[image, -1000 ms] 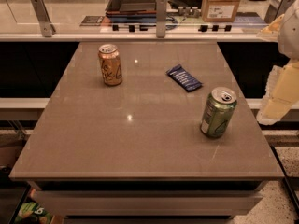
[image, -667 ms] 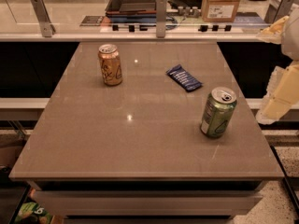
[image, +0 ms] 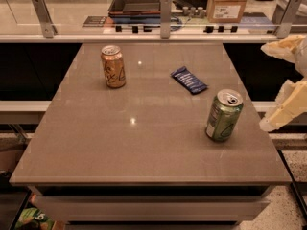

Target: Move green can near orange can

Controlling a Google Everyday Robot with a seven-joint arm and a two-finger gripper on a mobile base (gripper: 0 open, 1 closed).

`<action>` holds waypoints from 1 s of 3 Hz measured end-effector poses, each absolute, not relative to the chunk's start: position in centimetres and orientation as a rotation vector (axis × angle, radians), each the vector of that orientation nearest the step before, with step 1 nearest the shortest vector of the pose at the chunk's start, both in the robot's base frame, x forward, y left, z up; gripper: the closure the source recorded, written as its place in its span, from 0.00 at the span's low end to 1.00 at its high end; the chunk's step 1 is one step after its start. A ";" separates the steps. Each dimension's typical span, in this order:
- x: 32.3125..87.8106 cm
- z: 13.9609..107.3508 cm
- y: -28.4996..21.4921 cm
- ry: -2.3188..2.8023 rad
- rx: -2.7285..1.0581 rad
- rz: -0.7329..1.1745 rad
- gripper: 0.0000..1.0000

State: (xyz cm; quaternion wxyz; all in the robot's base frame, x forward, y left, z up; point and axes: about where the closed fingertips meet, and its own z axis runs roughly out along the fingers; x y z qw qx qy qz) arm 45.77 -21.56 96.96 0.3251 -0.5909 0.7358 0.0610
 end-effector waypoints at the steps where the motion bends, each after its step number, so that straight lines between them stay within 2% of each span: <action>1: 46.2 95.1 -21.3 1.864 -1.512 0.258 0.00; 3: 46.6 91.2 -20.4 1.728 -1.427 0.488 0.00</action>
Offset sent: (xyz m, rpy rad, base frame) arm 0.0104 0.0078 -0.0657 0.3688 0.0080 0.1142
